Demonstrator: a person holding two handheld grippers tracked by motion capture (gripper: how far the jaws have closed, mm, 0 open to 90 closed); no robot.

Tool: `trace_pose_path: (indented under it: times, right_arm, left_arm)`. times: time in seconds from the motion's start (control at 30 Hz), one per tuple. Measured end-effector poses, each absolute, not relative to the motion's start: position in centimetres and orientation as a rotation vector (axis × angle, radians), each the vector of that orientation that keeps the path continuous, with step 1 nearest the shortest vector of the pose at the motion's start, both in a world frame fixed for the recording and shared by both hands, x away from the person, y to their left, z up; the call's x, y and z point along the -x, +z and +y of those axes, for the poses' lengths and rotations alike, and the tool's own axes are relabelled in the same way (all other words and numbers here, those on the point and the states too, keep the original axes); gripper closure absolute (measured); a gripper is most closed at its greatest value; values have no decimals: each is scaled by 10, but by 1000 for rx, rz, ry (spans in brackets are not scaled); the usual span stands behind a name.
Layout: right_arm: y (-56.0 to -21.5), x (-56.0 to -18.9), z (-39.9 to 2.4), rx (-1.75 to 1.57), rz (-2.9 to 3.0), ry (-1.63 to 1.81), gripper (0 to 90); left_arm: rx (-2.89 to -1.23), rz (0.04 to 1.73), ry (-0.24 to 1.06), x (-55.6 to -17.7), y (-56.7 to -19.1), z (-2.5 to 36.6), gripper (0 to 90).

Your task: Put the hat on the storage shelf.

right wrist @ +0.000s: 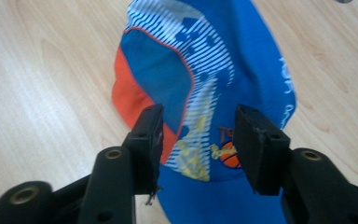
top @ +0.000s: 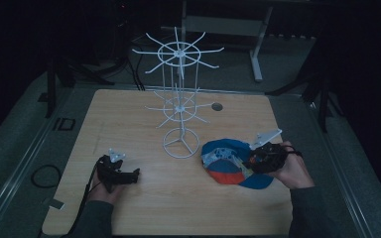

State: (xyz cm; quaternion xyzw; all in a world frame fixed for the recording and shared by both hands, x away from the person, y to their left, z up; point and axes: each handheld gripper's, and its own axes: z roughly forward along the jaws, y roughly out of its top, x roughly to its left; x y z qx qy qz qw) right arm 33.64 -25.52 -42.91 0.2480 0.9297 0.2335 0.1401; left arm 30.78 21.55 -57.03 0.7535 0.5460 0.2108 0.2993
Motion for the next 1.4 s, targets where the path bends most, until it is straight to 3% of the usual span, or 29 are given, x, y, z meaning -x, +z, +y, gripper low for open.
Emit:
trace_pose_path:
  times: [0.8,1.4]
  right_arm:
    - [-422,-397,-225,-640,2748,590,408]
    - [-446,-429,-193,-604,2840,493,364]
  left_arm:
    - [-1997,1449,562,-308,-571,215,0]
    - [-1998,1449,561,-308,-571,215,1]
